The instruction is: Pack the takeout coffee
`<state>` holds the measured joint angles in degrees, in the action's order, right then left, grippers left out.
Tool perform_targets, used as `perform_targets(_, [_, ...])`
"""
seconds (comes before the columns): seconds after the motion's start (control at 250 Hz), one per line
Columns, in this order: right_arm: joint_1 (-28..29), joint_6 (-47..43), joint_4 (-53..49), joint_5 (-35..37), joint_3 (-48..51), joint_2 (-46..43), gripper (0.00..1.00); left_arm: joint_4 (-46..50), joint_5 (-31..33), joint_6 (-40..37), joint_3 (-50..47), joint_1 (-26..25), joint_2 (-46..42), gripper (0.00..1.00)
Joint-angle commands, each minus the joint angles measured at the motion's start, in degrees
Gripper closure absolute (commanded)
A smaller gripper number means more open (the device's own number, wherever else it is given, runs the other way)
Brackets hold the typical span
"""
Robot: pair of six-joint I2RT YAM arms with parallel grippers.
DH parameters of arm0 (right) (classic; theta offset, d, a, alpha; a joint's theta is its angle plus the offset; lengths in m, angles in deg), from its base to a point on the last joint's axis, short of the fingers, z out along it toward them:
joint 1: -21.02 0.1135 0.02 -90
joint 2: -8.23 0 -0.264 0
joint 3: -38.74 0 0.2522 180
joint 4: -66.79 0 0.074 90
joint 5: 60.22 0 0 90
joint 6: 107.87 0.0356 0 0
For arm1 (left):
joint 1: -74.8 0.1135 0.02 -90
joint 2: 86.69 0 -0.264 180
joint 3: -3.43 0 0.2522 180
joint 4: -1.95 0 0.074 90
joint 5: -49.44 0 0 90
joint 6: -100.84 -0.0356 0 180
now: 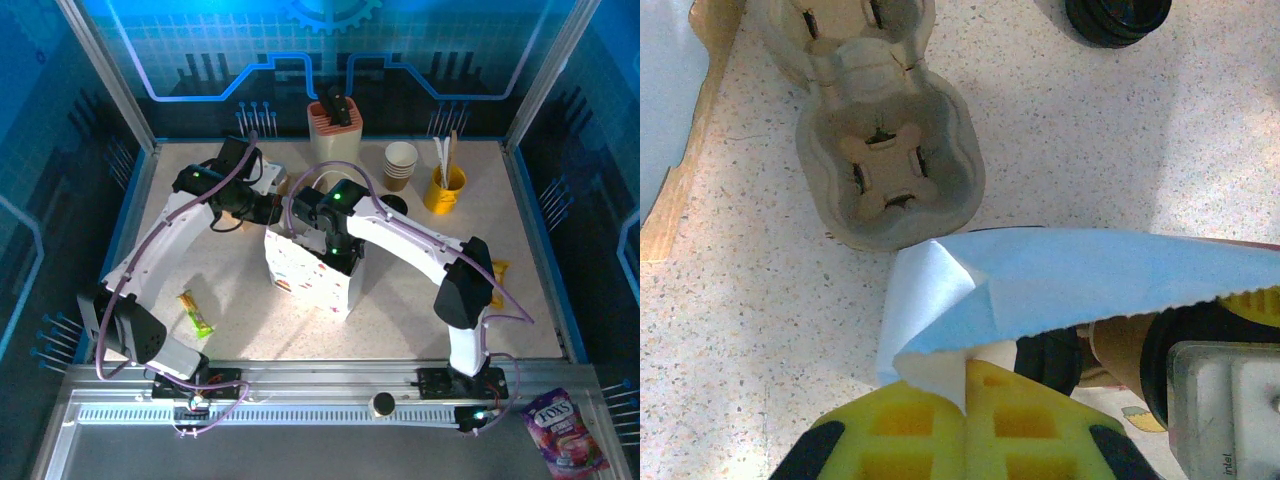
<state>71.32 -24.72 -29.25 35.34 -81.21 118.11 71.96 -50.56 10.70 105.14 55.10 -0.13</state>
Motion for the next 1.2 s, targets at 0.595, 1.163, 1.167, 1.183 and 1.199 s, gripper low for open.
perform_targets(0.595, [0.0, 0.4, -0.1, 0.0, 0.3, 0.4, 0.56, 0.2, -0.4, -1.0, -1.5, 0.4, -0.7, 1.0])
perform_targets(1.163, [0.1, 0.4, 0.2, 0.9, -0.1, 0.2, 0.56, 0.2, -0.5, -1.0, -1.6, 0.3, -0.8, 1.0])
perform_targets(1.167, [0.1, 0.4, 0.3, 0.9, -0.1, 0.2, 0.56, 0.2, -0.5, -1.0, -1.6, 0.3, -0.8, 1.0])
perform_targets(1.183, [0.0, 0.4, 0.2, 1.0, -0.1, 0.2, 0.56, 0.2, -0.5, -1.0, -1.6, 0.4, -0.7, 1.0])
perform_targets(1.199, [0.0, 0.5, 0.2, 1.1, -0.2, 0.2, 0.56, 0.2, -0.5, -0.8, -1.7, 0.3, -0.7, 1.0])
